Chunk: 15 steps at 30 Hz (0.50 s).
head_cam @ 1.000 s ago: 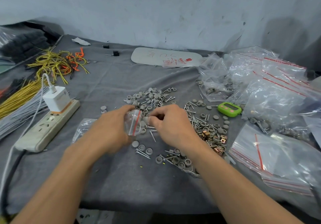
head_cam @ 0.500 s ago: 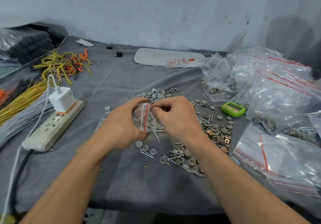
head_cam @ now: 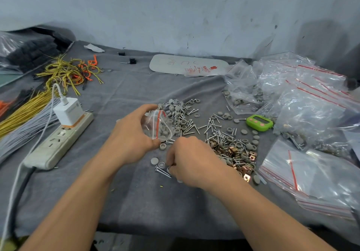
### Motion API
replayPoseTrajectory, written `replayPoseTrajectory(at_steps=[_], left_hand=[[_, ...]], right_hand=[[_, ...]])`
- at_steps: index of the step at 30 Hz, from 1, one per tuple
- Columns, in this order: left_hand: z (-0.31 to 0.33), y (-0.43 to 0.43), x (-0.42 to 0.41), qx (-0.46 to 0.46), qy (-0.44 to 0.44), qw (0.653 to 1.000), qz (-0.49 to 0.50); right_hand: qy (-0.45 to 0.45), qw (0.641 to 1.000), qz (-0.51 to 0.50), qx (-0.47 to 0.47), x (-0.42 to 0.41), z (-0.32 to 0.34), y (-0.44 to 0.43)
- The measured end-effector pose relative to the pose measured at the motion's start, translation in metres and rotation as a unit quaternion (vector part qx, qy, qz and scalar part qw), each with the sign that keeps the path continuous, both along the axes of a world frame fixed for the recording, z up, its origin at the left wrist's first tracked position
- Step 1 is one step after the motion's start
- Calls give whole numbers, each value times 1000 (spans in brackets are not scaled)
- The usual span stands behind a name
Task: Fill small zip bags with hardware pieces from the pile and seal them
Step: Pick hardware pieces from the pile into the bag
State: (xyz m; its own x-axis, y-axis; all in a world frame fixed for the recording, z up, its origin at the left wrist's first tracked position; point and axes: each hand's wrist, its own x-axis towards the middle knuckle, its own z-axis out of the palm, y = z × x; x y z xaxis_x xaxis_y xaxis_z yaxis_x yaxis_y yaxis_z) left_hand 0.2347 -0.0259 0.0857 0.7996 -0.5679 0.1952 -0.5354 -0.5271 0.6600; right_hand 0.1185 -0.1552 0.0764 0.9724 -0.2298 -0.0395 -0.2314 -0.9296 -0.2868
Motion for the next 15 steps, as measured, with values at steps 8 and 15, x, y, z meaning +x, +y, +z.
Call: replayPoseTrajectory(at_steps=[8, 15], left_hand=[[-4, -5, -9, 28, 0, 999, -21], [-3, -13, -15, 38, 7, 998, -50]], right_hand=[[-177, 963, -115, 170, -1, 32, -42], [-186, 953, -54, 235, 16, 26, -24]])
